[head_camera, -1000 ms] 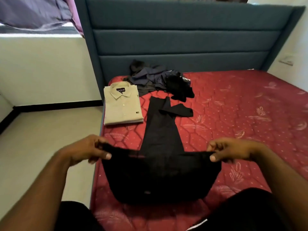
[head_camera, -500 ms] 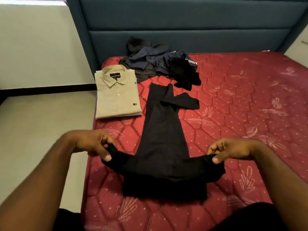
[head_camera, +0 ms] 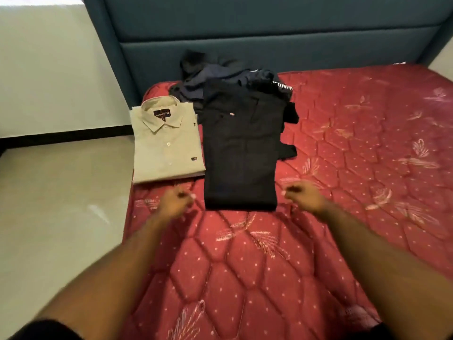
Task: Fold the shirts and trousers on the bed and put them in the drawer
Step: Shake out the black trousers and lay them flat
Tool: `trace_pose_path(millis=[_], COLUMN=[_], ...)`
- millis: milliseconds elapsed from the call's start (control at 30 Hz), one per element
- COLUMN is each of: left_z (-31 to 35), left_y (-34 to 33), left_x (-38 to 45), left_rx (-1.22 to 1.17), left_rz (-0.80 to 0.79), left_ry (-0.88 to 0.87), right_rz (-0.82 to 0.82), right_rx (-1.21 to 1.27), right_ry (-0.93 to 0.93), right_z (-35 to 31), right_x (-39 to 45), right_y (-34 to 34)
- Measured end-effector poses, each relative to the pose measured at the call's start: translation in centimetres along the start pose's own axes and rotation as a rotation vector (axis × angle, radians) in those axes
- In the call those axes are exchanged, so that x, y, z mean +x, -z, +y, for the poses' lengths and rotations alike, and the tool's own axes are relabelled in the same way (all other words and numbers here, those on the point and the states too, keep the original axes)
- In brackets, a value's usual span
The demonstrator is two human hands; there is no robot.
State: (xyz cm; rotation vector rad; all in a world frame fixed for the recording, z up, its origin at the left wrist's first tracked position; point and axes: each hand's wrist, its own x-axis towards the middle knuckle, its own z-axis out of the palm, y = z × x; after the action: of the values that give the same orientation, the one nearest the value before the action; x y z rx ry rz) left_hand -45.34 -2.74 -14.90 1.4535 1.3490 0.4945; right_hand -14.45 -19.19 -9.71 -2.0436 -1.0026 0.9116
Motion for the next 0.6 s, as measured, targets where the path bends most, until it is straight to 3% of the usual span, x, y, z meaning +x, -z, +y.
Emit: trace_pose_path(millis=[100, 233, 600], left_z=[-2.2, -0.3, 2.3], left_y=[-3.1, -4.7, -6.3], left_x=[-1.3, 0.0, 2.9], left_rx=[-0.128, -0.355, -0.408], left_rz=[0.007, 0.017, 0.124], left_ry=[0.146, 0.168, 0.188], right_rz=[0.113, 0.150, 0.157], right_rx=[0.376, 0.606, 0.639], right_ry=[-0.220, -0.291, -0.283], right_z=[3.1, 4.3, 1.5], right_x=[-0.4, 0.7, 4.7], right_y=[-3.5, -5.5, -5.3])
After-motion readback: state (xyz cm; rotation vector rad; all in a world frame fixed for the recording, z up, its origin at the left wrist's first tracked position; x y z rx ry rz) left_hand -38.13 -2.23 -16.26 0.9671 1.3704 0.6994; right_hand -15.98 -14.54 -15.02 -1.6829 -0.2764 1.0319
